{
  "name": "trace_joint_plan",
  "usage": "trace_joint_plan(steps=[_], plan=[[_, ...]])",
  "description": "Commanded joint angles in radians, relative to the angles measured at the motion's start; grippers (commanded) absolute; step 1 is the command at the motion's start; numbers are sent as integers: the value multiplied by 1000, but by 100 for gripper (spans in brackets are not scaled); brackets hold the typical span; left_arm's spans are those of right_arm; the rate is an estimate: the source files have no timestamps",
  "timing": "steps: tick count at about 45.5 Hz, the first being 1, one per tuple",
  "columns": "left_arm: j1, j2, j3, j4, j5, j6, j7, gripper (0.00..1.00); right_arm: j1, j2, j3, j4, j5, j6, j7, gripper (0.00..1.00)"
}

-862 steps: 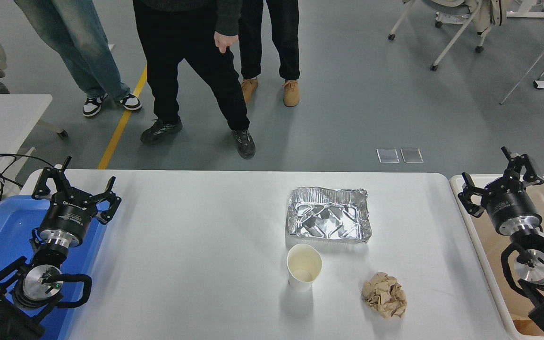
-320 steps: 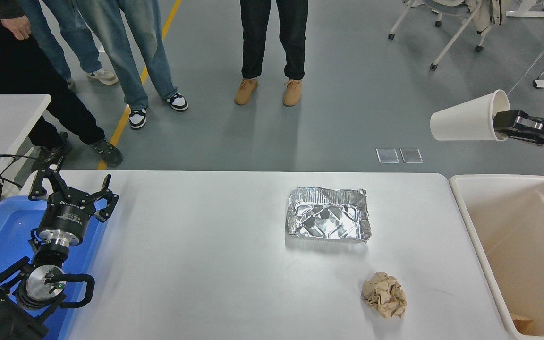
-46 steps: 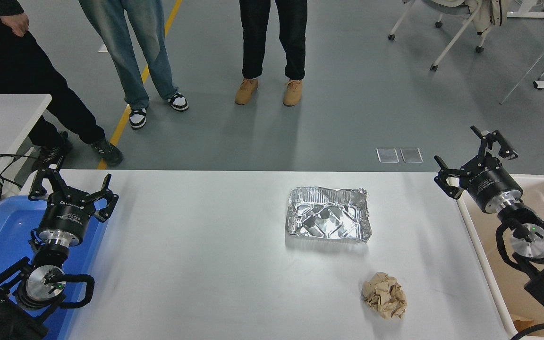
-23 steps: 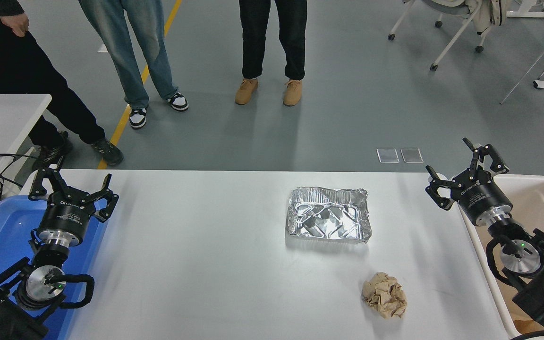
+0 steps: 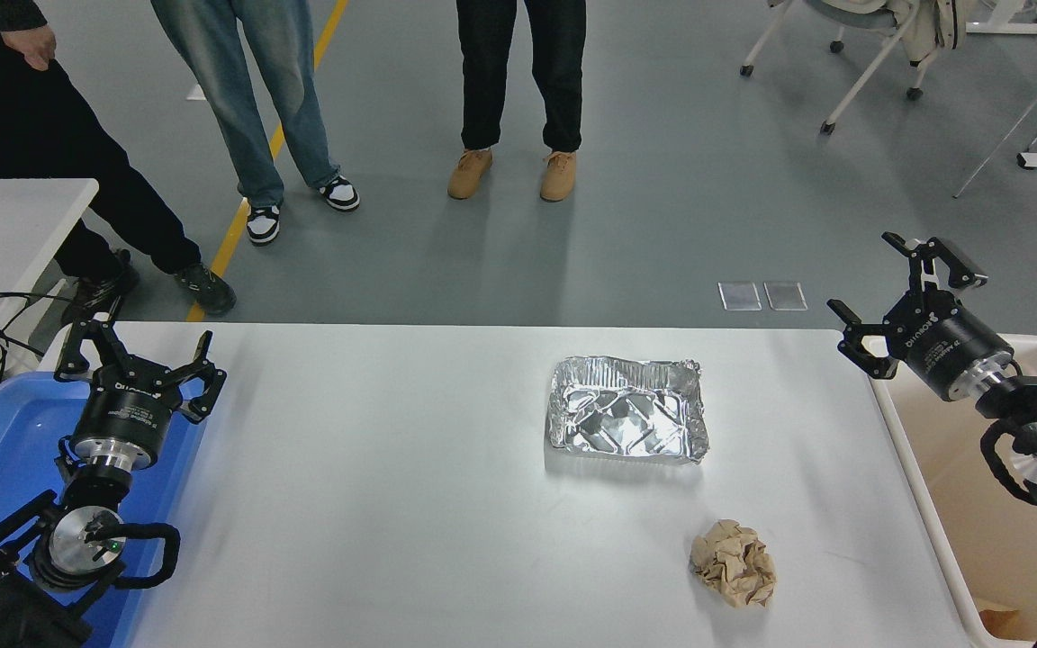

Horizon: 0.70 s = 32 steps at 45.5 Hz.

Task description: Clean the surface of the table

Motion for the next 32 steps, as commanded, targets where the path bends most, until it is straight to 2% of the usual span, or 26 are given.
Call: trace_joint_plan(steps=[1, 9, 21, 32], plan=[[0, 1, 0, 0, 0, 0, 1, 99, 66, -75, -62, 127, -146, 29, 6, 100], [0, 1, 0, 0, 0, 0, 1, 99, 124, -75, -62, 224, -364, 24, 7, 100], [0, 1, 0, 0, 0, 0, -1, 99, 235, -66, -85, 291, -603, 18, 4, 100], [0, 1, 0, 0, 0, 0, -1, 99, 293, -44, -127, 329, -752, -22, 6, 100]])
